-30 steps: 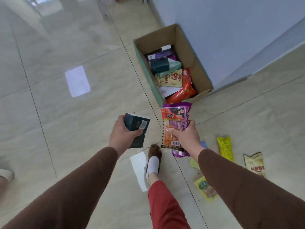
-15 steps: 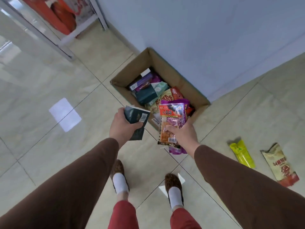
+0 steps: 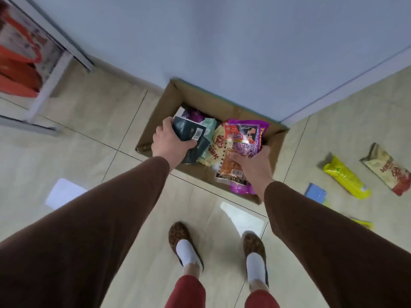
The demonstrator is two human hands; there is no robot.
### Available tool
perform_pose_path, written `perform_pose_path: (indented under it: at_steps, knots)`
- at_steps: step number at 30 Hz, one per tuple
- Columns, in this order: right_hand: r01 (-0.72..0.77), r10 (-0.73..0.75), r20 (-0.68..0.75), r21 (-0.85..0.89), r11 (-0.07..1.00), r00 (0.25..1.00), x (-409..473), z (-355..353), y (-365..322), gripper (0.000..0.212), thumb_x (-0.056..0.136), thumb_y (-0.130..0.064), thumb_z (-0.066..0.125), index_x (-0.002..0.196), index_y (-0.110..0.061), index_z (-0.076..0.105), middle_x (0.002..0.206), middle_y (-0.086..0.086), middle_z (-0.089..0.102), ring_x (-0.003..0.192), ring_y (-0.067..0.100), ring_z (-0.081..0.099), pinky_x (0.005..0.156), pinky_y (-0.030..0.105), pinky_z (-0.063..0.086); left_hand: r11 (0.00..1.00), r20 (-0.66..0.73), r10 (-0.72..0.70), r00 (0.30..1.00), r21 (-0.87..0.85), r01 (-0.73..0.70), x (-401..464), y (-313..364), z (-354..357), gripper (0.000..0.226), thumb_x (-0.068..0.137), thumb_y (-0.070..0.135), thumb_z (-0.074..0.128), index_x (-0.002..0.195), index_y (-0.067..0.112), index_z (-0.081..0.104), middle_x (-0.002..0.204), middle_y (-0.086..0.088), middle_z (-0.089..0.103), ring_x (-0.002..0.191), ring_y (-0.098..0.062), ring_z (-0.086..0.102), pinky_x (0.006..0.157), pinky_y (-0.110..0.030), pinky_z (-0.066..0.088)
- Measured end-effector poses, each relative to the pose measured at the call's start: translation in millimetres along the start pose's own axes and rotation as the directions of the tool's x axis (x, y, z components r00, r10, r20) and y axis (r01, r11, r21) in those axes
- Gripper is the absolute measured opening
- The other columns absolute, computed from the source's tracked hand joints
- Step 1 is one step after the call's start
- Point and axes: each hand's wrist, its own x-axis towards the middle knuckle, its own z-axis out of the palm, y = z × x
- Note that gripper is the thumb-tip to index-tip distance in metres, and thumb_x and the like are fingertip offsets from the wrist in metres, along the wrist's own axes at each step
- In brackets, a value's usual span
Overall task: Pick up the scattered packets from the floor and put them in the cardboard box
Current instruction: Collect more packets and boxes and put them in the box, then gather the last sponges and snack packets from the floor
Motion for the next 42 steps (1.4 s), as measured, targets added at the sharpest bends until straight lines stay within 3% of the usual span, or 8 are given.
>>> perform_pose_path:
  at_steps: [5, 8, 12, 17, 23, 29, 34, 42]
  knots:
    - [-0.038, 0.04, -0.025, 0.075, 0.996, 0.999, 10, 21, -15, 0.111, 0.056, -0.058, 0.087, 0.143, -0.022, 0.028, 0.131, 0.003, 0.057, 0.112, 0.025, 0.063, 0.096, 0.049, 0.054, 0.975, 0.069, 0.032, 0.997, 0.216, -0.046, 42, 17, 0, 0.114, 0.077, 0.06, 0.073, 0.159, 0.029, -0.001, 0.162, -0.018, 0.021, 0.145, -0.041, 0.03, 0.114, -0.059, 0.026]
    - [-0.041, 0.038, -0.071, -0.03, 0.999, 0.997, 16, 25, -14, 0.127, 0.056, -0.07, 0.08, 0.155, -0.02, 0.018, 0.154, 0.008, 0.038, 0.139, 0.032, 0.042, 0.11, 0.054, 0.04, 0.942, 0.131, -0.025, 0.991, 0.335, -0.02, 48, 16, 4, 0.113, 0.082, 0.057, 0.071, 0.159, 0.026, -0.005, 0.167, -0.018, 0.001, 0.152, -0.04, 0.011, 0.119, -0.061, 0.017]
    - [0.012, -0.03, -0.085, -0.208, 0.978, 0.996, 10, 19, -1, 0.082, 0.083, -0.042, 0.074, 0.149, -0.013, 0.034, 0.147, 0.013, 0.04, 0.135, 0.033, 0.04, 0.109, 0.042, 0.036, 0.886, 0.204, 0.11, 0.973, 0.423, -0.189, 32, 5, 15, 0.085, 0.087, 0.046, 0.068, 0.155, 0.021, 0.025, 0.163, -0.012, 0.023, 0.147, -0.035, 0.026, 0.117, -0.054, 0.027]
    - [0.141, -0.179, -0.074, -0.357, 0.923, 0.981, -20, -3, 21, 0.054, 0.089, -0.034, 0.066, 0.137, -0.021, 0.047, 0.133, 0.004, 0.05, 0.122, 0.027, 0.047, 0.099, 0.042, 0.042, 0.802, 0.304, 0.313, 0.9, 0.422, -0.422, -10, 19, 29, 0.067, 0.088, 0.036, 0.07, 0.146, 0.019, 0.039, 0.149, -0.009, 0.043, 0.134, -0.033, 0.041, 0.109, -0.05, 0.038]
    - [0.143, -0.224, -0.148, -0.427, 0.893, 0.963, -58, -53, 50, 0.05, 0.089, -0.031, 0.063, 0.135, -0.02, 0.049, 0.132, 0.005, 0.053, 0.119, 0.027, 0.047, 0.094, 0.042, 0.045, 0.688, 0.426, 0.441, 0.79, 0.405, -0.603, -59, 51, 47, 0.065, 0.088, 0.032, 0.069, 0.144, 0.019, 0.039, 0.145, -0.007, 0.046, 0.135, -0.031, 0.041, 0.11, -0.049, 0.037]
    - [-0.001, -0.102, -0.28, -0.343, 0.939, 0.955, -98, -123, 111, 0.053, 0.088, -0.028, 0.063, 0.139, -0.02, 0.049, 0.138, 0.003, 0.05, 0.126, 0.028, 0.043, 0.098, 0.041, 0.04, 0.591, 0.521, 0.492, 0.698, 0.388, -0.707, -123, 93, 90, 0.068, 0.087, 0.03, 0.069, 0.147, 0.017, 0.039, 0.153, -0.01, 0.04, 0.144, -0.033, 0.031, 0.113, -0.05, 0.034]
    - [-0.069, -0.035, -0.35, -0.281, 0.957, 0.936, -121, -184, 177, 0.053, 0.088, -0.026, 0.062, 0.139, -0.019, 0.049, 0.138, 0.003, 0.051, 0.126, 0.028, 0.043, 0.098, 0.041, 0.04, 0.483, 0.59, 0.53, 0.609, 0.38, -0.789, -186, 130, 151, 0.067, 0.085, 0.029, 0.069, 0.144, 0.017, 0.041, 0.146, -0.007, 0.045, 0.135, -0.031, 0.041, 0.109, -0.046, 0.036]
    - [-0.099, -0.001, -0.363, -0.258, 0.961, 0.932, -129, -295, 296, 0.053, 0.09, -0.026, 0.062, 0.14, -0.018, 0.048, 0.138, 0.004, 0.05, 0.126, 0.028, 0.042, 0.097, 0.04, 0.039, 0.443, 0.645, 0.507, 0.571, 0.373, -0.815, -282, 169, 272, 0.066, 0.086, 0.03, 0.067, 0.146, 0.019, 0.04, 0.146, -0.004, 0.043, 0.136, -0.028, 0.038, 0.11, -0.043, 0.035]
